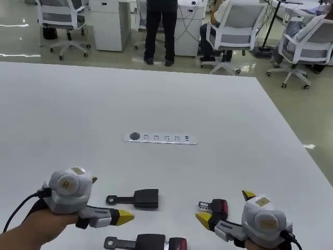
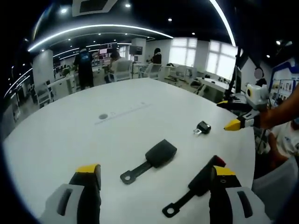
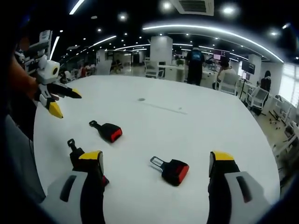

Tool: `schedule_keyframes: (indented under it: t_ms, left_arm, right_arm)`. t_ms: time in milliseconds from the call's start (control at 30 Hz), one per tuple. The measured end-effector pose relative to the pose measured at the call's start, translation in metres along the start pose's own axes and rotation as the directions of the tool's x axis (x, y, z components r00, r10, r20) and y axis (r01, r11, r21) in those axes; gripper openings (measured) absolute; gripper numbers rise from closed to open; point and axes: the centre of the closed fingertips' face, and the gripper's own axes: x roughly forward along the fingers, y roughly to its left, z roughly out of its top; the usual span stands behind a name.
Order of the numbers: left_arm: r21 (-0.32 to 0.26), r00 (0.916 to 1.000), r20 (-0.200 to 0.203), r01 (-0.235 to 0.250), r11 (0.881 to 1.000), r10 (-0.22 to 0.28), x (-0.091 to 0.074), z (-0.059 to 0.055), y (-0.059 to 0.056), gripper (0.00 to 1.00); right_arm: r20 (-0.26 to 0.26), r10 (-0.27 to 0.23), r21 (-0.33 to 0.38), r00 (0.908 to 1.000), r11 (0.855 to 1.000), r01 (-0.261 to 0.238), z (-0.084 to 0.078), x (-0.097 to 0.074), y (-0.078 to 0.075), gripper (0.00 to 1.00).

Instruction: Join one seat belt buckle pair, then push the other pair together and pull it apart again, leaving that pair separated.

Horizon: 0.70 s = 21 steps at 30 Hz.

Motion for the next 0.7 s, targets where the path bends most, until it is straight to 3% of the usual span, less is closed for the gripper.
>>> schedule_keyframes:
  t_ms: [167, 433, 533, 700]
  left_arm:
    - [-0.016, 0.9997, 0.021, -0.007, 1.000, 0.007, -0.024, -0.010, 0.003, 1.00]
    - [-0.045, 0.9964, 0.081, -0.021, 0.999, 0.025, -0.052, -0.014, -0.001, 1.00]
    - [-0.036, 0.9968, 0.078, -0.013, 0.999, 0.016, -0.064, -0.025, -0.011, 1.00]
    - [-0.050, 0.9962, 0.086, -0.011, 0.999, 0.016, -0.084, -0.041, -0.015, 1.00]
  right_arm:
    - [0.011, 0.003, -0.006, 0.9999, 1.000, -0.003, 0.004, -0.025, 0.023, 0.96]
    - [0.025, -0.001, -0.017, 0.9997, 1.000, 0.002, 0.002, -0.043, 0.039, 0.98]
    - [0.031, 0.000, -0.028, 0.9995, 1.000, 0.001, 0.001, -0.051, 0.047, 0.98]
    - [0.040, 0.008, -0.050, 0.9992, 0.999, -0.006, 0.000, -0.067, 0.062, 0.98]
